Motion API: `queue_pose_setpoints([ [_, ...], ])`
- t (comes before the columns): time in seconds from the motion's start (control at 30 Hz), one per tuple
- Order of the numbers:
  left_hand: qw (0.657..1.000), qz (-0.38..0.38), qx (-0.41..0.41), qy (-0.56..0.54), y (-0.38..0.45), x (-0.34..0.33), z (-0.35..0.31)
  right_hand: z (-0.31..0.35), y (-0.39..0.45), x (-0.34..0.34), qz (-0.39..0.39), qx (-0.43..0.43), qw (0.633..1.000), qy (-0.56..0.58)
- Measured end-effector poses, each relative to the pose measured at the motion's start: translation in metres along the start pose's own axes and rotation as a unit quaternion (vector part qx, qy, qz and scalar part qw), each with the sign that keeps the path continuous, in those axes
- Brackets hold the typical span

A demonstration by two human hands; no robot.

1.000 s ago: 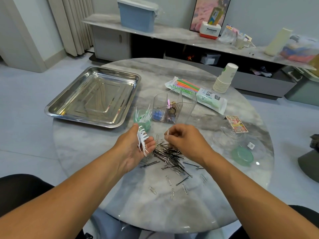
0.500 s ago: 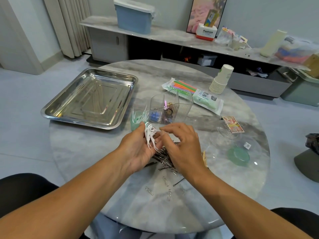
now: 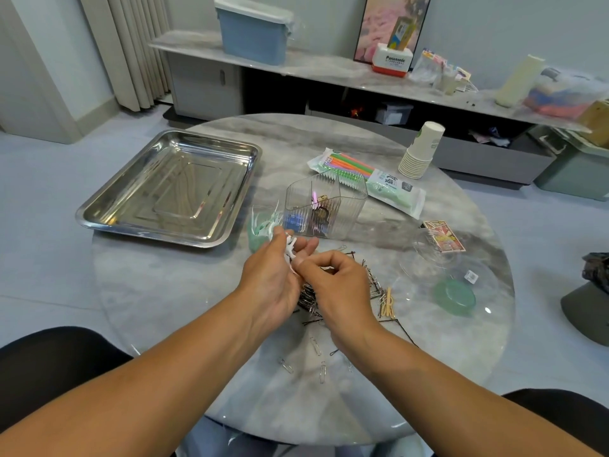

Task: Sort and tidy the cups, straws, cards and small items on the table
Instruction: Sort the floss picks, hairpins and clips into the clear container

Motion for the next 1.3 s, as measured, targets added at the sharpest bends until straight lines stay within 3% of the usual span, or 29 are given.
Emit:
queue_pose_setpoints([
  [0.13, 0.999, -0.025, -0.019, 0.018, 0.003, -0.003, 0.002, -0.001, -0.002, -0.006, 0.051, -0.006, 0.998, 0.041],
  [0.3, 0.994, -0.048, -0.027, 0.098, 0.002, 0.000, 0.007, 0.000, -0.001, -0.009, 0.056, -0.002, 0.998, 0.042],
  [0.47, 0.992, -0.041, -0.013, 0.115, -0.001, 0.006, 0.012, 0.004, 0.003, -0.007, 0.065, 0.007, 0.995, 0.070],
  [0.63, 0.987, -0.005, -0.016, 0.158, -0.003, 0.000, 0.015, 0.013, 0.015, -0.005, 0.048, -0.047, 0.986, 0.154],
  [0.73, 0.956, 0.039, -0.064, 0.284, 0.001, -0.001, 0.002, 0.024, 0.029, 0.005, 0.027, -0.076, 0.971, 0.225],
  [0.8, 0.924, 0.028, -0.134, 0.357, 0.007, 0.002, -0.012, 0.032, 0.039, 0.016, 0.005, -0.091, 0.961, 0.261],
  [0.9, 0.834, -0.055, -0.269, 0.479, 0.023, 0.010, -0.043, 0.039, 0.046, 0.030, -0.019, -0.114, 0.947, 0.299],
  [1.0, 0.731, -0.088, -0.275, 0.618, 0.042, 0.018, -0.057, 0.042, 0.046, 0.035, -0.014, -0.133, 0.941, 0.311],
  [1.03, 0.711, -0.087, -0.264, 0.646, 0.048, 0.021, -0.056, 0.042, 0.047, 0.036, -0.011, -0.137, 0.941, 0.309],
  [1.1, 0.706, -0.070, -0.246, 0.661, 0.057, 0.027, -0.047, 0.043, 0.049, 0.039, -0.006, -0.133, 0.945, 0.300],
  [1.27, 0.752, -0.025, -0.240, 0.614, 0.068, 0.043, -0.034, 0.046, 0.052, 0.043, 0.008, -0.104, 0.965, 0.242],
  [1.3, 0.745, -0.021, -0.252, 0.617, 0.069, 0.043, -0.033, 0.048, 0.051, 0.044, 0.013, -0.099, 0.970, 0.222],
])
Point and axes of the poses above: each hand's wrist, its own y-axis towards the middle knuckle, its own x-axis out of the back of the hand, z = x × y, the point moved 1 cm from there along y, towards the middle knuckle, and after that the axes turned 1 degree about z, right-handed, at the moved point
